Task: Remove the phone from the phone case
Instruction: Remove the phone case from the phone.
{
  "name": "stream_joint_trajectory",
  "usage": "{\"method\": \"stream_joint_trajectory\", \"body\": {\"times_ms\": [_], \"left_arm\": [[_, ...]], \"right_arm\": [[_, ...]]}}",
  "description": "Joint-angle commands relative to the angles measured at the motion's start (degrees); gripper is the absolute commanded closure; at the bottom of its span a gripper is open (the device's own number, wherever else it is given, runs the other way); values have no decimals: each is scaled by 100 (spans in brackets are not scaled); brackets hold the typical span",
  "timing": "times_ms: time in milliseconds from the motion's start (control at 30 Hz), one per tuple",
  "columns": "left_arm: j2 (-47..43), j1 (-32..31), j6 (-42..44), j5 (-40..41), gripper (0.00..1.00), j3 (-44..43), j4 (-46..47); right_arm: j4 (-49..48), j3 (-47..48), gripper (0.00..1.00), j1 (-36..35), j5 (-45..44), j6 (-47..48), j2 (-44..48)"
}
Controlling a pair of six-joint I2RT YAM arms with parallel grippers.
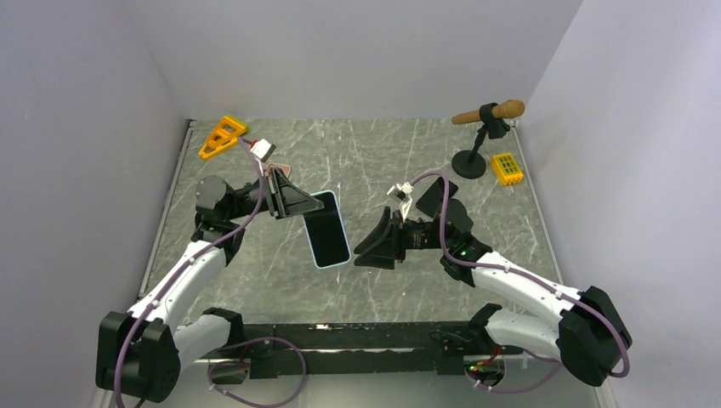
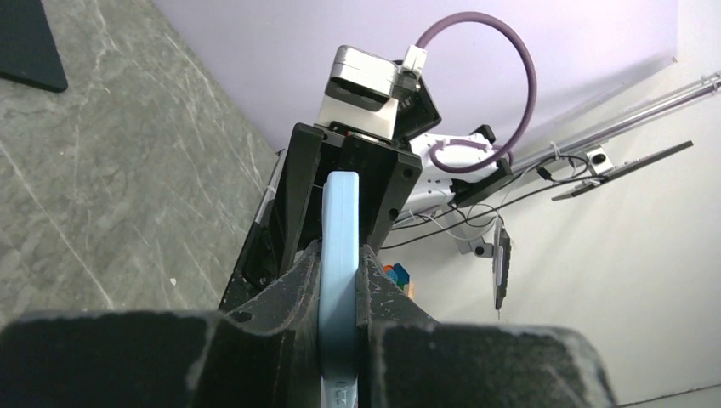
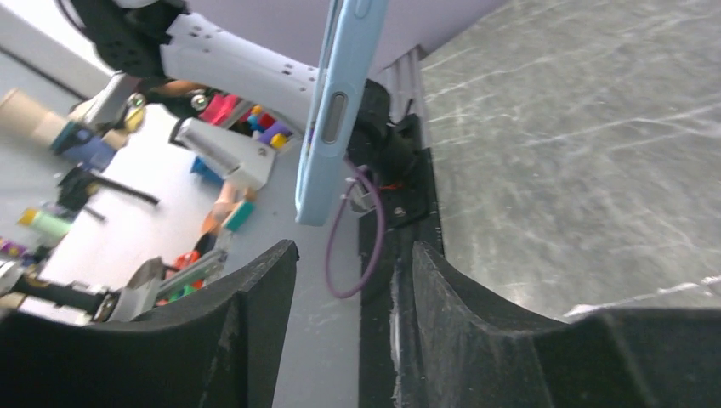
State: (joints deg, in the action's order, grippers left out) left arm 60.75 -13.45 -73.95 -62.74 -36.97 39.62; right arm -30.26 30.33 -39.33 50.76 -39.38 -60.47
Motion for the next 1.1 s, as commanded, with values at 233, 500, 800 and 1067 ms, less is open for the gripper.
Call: {"method": "stream_joint_trajectory", "body": {"times_ms": [233, 500, 800, 1067], "left_arm": [[-685, 9, -12, -20, 100, -85, -153], [-704, -6, -354, -54, 100, -38, 208], [-424, -8, -868, -277, 100, -65, 791], [270, -153, -2113, -411, 100, 232, 2567]], "right_arm": [[-1056, 474, 45, -421, 842, -168, -239], [-1292, 805, 60, -751, 951, -93, -732], [-1211, 878, 100, -902, 645, 990, -837], [2209, 2471, 100, -1266, -796, 3929, -460]]}}
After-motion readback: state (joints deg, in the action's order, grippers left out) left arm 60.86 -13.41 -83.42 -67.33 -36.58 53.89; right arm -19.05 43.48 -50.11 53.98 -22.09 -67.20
